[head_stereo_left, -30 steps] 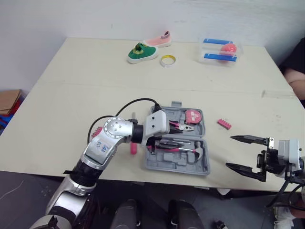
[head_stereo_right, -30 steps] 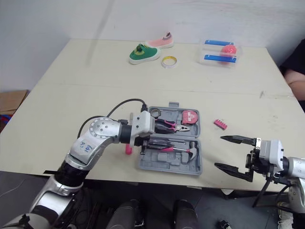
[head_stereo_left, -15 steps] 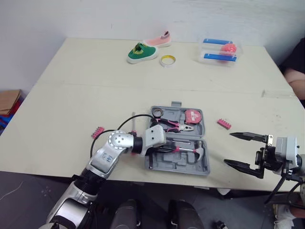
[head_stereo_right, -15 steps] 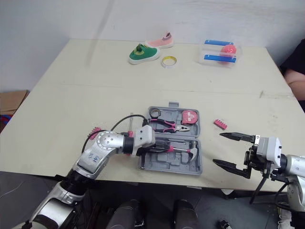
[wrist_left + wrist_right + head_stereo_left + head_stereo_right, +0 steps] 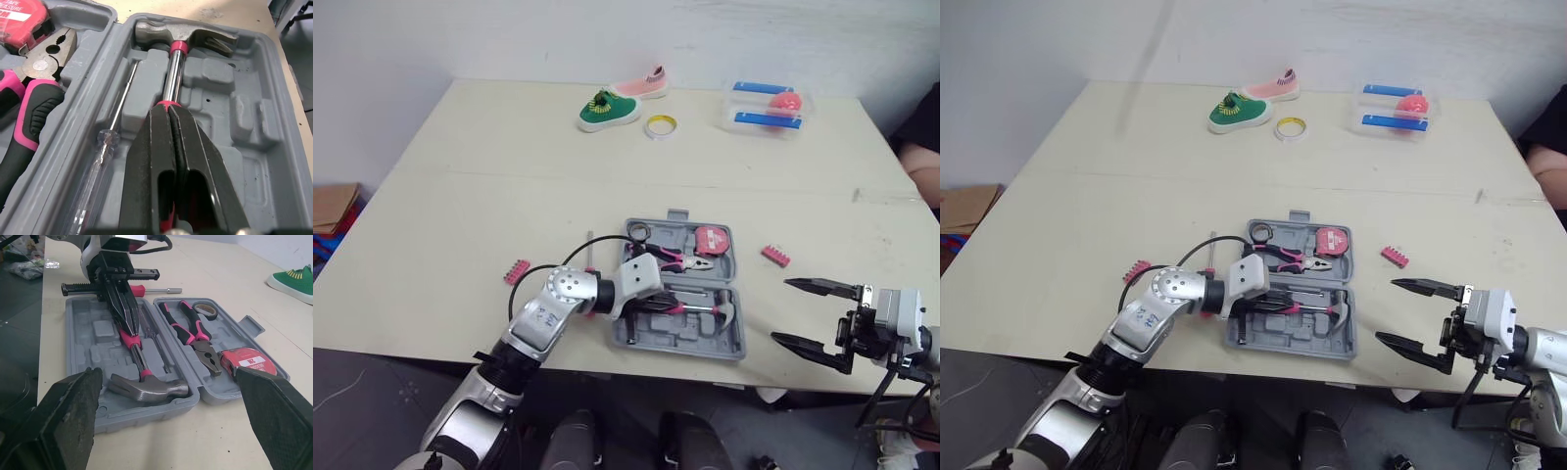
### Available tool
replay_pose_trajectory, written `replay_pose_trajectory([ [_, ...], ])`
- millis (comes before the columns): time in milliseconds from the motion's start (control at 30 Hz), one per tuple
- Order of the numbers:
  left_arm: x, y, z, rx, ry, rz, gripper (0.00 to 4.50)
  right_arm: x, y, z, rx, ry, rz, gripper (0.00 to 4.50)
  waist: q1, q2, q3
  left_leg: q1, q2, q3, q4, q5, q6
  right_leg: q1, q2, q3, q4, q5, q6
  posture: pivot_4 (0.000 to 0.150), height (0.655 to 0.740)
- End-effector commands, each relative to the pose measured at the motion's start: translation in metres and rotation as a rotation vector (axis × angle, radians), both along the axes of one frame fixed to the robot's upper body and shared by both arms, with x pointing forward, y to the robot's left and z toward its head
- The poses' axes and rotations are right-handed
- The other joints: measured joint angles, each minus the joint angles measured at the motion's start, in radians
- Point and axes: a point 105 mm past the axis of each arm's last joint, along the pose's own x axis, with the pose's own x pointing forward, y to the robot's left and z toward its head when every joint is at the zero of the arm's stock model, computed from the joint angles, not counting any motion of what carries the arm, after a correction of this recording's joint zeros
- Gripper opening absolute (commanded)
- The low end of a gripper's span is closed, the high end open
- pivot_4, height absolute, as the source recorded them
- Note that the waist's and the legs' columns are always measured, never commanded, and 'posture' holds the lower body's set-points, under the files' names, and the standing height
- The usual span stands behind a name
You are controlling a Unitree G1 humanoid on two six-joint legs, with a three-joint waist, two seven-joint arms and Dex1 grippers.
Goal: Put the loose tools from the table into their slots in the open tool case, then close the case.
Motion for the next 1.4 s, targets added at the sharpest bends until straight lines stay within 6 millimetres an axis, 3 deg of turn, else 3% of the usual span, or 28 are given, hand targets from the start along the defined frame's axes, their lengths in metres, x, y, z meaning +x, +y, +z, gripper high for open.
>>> replay_pose_trajectory([
  [33, -0.005, 0.008, -0.031, 0.134, 0.069, -0.002, 0.01, -0.002, 0.0, 0.011, 0.011, -0.045, -0.005, 4.5, 0.0, 0.0, 0.0, 0.0, 0.0, -0.001, 0.0, -0.001, 0.0, 0.001, 0.0, -0.001, 0.0, 0.0, 0.0, 0.15, 0.74],
  [167, -0.009, 0.008, -0.049, 0.264, 0.056, -0.041, 0.01, -0.001, 0.0, 0.01, 0.013, -0.044, -0.01, 4.5, 0.002, 0.001, -0.002, 0.001, 0.0, -0.003, 0.0, -0.001, 0.0, 0.004, 0.0, -0.003, -0.002, 0.0, 0.0, 0.15, 0.74],
  [333, 0.0, 0.011, -0.067, 0.361, 0.108, 0.045, 0.01, 0.0, 0.001, 0.007, 0.017, -0.04, -0.013, 4.5, 0.007, 0.001, -0.006, 0.001, -0.001, -0.005, 0.0, -0.004, -0.003, 0.007, -0.002, -0.005, -0.004, 0.0, 0.0, 0.15, 0.74],
  [633, -0.016, 0.025, -0.099, 0.453, 0.246, 0.057, 0.01, -0.001, 0.002, 0.007, 0.023, -0.044, -0.017, 4.5, 0.011, 0.003, -0.029, 0.005, -0.001, -0.007, -0.001, -0.007, -0.002, 0.013, -0.002, -0.007, -0.01, 0.001, 0.001, 0.15, 0.74],
  [700, -0.008, 0.013, -0.079, 0.309, 0.215, 0.078, 0.01, -0.002, 0.001, 0.007, 0.025, -0.048, -0.022, 4.5, 0.01, 0.003, -0.031, 0.009, 0.0, -0.007, -0.003, -0.007, -0.002, 0.016, -0.002, -0.007, -0.012, 0.0, 0.0, 0.15, 0.74],
  [767, 0.003, -0.005, -0.036, 0.05, 0.112, 0.068, 0.01, -0.002, 0.0, 0.006, 0.024, -0.047, -0.025, 4.5, 0.007, 0.004, -0.034, 0.019, 0.0, -0.008, -0.01, -0.007, -0.002, 0.025, -0.002, -0.007, -0.02, 0.0, 0.0, 0.15, 0.74],
  [833, 0.0, -0.008, 0.005, -0.131, -0.004, -0.021, 0.01, -0.001, -0.003, 0.007, 0.021, -0.047, -0.031, 4.5, 0.003, 0.009, -0.029, 0.018, 0.0, -0.008, -0.012, -0.007, -0.002, 0.026, -0.002, -0.007, -0.024, 0.0, 0.0, 0.15, 0.74],
  [900, -0.002, 0.001, 0.041, -0.281, -0.08, -0.055, 0.01, 0.001, -0.007, 0.007, 0.015, -0.048, -0.039, 4.5, 0.0, 0.011, -0.02, 0.012, 0.0, -0.008, -0.012, -0.006, -0.003, 0.019, -0.002, -0.008, -0.023, 0.001, 0.001, 0.15, 0.74],
  [967, -0.013, 0.022, 0.063, -0.339, -0.153, -0.112, 0.01, 0.004, -0.013, 0.009, 0.004, -0.052, -0.048, 4.5, -0.004, 0.011, -0.018, 0.006, -0.001, -0.007, -0.011, -0.004, -0.004, 0.013, -0.002, -0.008, -0.02, 0.001, 0.001, 0.15, 0.74],
  [1000, -0.014, 0.032, 0.069, -0.349, -0.172, -0.1, 0.01, 0.006, -0.017, 0.01, -0.003, -0.055, -0.052, 4.5, -0.006, 0.012, -0.016, -0.002, 0.0, -0.006, -0.01, 0.001, -0.004, 0.004, -0.001, -0.008, -0.017, 0.001, 0.0, 0.15, 0.74],
  [1067, -0.009, 0.048, 0.079, -0.366, -0.235, -0.039, 0.01, 0.007, -0.02, 0.009, -0.011, -0.057, -0.046, 4.5, -0.006, 0.013, -0.016, -0.002, 0.0, -0.006, -0.01, 0.002, -0.005, 0.004, 0.0, -0.008, -0.016, 0.0, 0.0, 0.15, 0.74],
  [1100, -0.007, 0.054, 0.083, -0.369, -0.271, -0.015, 0.51, 0.007, -0.021, 0.009, -0.013, -0.057, -0.041, 4.5, -0.004, 0.013, -0.016, -0.001, 0.0, -0.005, -0.01, 0.002, -0.006, 0.004, 0.001, -0.008, -0.016, 0.0, 0.0, 0.15, 0.74],
  [1133, -0.004, 0.079, 0.091, -0.379, -0.304, 0.058, 0.83, 0.009, -0.028, 0.01, -0.028, -0.06, -0.049, 4.5, -0.003, 0.013, -0.015, -0.001, 0.0, -0.005, -0.01, 0.002, -0.005, 0.005, 0.002, -0.009, -0.016, 0.0, 0.0, 0.15, 0.74],
  [1200, -0.006, 0.106, 0.1, -0.385, -0.331, 0.134, 1.64, 0.01, -0.037, 0.011, -0.047, -0.066, -0.06, 4.5, -0.005, 0.013, -0.014, -0.001, 0.0, -0.005, -0.009, 0.002, -0.005, 0.005, 0.004, -0.011, -0.016, 0.0, 0.0, 0.15, 0.74],
  [1300, -0.008, 0.159, 0.096, -0.34, -0.318, 0.327, 3.08, 0.015, -0.052, 0.015, -0.066, -0.089, -0.097, 4.5, -0.011, 0.01, -0.012, -0.001, 0.0, -0.004, -0.009, 0.001, -0.003, 0.005, 0.004, -0.011, -0.015, 0.001, 0.001, 0.15, 0.74],
  [1333, -0.014, 0.185, 0.092, -0.304, -0.309, 0.41, 3.66, 0.016, -0.058, 0.016, -0.074, -0.098, -0.115, 4.5, -0.012, 0.011, -0.011, -0.001, 0.0, -0.004, -0.009, 0.0, -0.001, 0.005, 0.003, -0.01, -0.015, 0.001, 0.001, 0.15, 0.74],
  [1400, -0.025, 0.215, 0.088, -0.252, -0.307, 0.497, 4.42, 0.017, -0.067, 0.017, -0.084, -0.109, -0.138, 4.5, -0.025, 0.01, -0.011, 0.0, 0.0, -0.004, -0.009, -0.002, 0.001, 0.004, 0.001, -0.007, -0.014, 0.001, 0.001, 0.15, 0.74],
])
